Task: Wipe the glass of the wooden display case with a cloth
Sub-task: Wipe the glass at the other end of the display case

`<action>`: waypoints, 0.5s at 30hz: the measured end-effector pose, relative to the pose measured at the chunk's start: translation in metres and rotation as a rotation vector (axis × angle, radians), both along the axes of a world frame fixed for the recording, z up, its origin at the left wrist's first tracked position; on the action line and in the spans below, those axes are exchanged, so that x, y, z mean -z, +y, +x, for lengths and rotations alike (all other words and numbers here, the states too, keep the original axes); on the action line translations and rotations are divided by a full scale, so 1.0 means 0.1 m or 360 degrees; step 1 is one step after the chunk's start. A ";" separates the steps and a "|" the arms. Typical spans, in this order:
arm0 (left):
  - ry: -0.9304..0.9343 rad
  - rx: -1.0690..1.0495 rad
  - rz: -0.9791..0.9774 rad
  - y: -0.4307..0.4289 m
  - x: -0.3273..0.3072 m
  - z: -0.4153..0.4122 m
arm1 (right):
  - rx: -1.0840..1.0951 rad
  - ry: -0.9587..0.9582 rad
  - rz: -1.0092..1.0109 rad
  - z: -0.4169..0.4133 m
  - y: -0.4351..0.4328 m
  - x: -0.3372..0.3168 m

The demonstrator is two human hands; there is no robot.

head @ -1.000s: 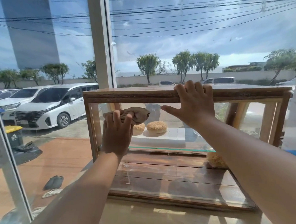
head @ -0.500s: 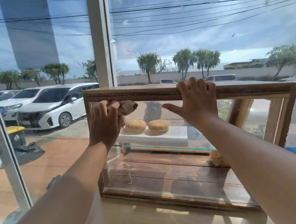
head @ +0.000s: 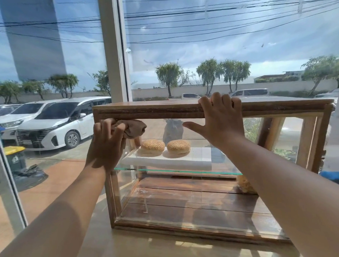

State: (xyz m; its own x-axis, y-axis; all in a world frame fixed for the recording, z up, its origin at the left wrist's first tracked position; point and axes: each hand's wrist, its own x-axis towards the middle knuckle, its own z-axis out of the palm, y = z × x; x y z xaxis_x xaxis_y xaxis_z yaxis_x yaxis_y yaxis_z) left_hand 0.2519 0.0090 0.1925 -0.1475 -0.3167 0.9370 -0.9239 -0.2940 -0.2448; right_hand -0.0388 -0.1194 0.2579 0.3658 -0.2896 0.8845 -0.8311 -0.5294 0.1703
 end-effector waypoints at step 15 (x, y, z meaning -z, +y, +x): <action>0.0090 0.0057 -0.0054 -0.01 0.37 -0.06 | 0.0006 -0.0024 -0.0057 0.01 -0.02 0.01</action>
State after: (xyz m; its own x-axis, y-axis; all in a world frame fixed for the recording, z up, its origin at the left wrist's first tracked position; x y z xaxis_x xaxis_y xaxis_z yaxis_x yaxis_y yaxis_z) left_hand 0.2463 0.0083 0.1556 -0.1050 -0.2799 0.9543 -0.9460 -0.2677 -0.1826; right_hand -0.0379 -0.1211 0.2568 0.3513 -0.2589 0.8998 -0.8356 -0.5201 0.1766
